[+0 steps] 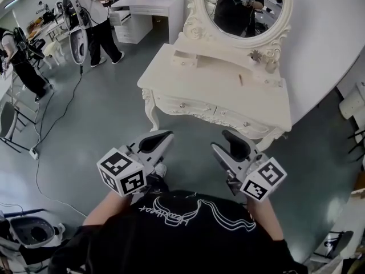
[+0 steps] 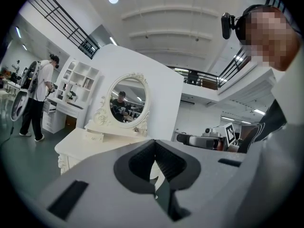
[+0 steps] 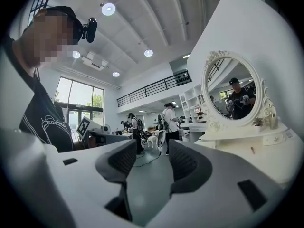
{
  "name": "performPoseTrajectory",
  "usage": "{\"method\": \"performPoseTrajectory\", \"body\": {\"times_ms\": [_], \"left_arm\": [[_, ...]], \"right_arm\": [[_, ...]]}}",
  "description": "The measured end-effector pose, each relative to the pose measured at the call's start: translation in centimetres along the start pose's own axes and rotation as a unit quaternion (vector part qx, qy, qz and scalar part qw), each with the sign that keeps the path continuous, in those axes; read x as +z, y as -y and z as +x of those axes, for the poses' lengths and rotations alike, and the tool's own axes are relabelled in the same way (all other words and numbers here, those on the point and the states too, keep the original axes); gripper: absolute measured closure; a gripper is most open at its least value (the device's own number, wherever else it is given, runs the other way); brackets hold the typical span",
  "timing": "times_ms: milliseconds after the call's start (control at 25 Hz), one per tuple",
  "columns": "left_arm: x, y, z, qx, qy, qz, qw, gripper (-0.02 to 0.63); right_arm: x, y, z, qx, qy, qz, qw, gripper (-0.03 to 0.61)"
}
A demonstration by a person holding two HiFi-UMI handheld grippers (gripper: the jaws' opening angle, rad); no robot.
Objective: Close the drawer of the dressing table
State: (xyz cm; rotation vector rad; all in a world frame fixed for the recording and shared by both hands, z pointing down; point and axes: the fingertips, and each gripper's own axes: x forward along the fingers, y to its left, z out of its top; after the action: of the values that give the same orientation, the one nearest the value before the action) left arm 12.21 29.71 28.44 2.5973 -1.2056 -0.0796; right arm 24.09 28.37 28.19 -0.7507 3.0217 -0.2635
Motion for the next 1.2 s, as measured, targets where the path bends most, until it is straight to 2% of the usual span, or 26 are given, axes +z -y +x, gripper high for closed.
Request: {"method": "performPoseTrajectory", "body": {"times_ms": [400,680,1200], "left_arm": [[0.6,-10.1,2.6,0.001,-0.020,-0.029,0.9994,0.611],[1.4,-18.7,6.0,-0.013,-0.048,-0.049,0.9976,0.611],[3.8,-33.4,9.6,-0.038,-0.081,-0.032,0.9955,0.611]], "right_arm": [[-1.5,5.1,8.6,-0.022,-0.026,0.025,0.999,0.372],[-2.1,9.8,15.8,-0.061,-0.048,0.047,0.996,0.373],[-2.8,16.3,28.7,-0.124,-0.062,0.057,0.989,0.377]]}}
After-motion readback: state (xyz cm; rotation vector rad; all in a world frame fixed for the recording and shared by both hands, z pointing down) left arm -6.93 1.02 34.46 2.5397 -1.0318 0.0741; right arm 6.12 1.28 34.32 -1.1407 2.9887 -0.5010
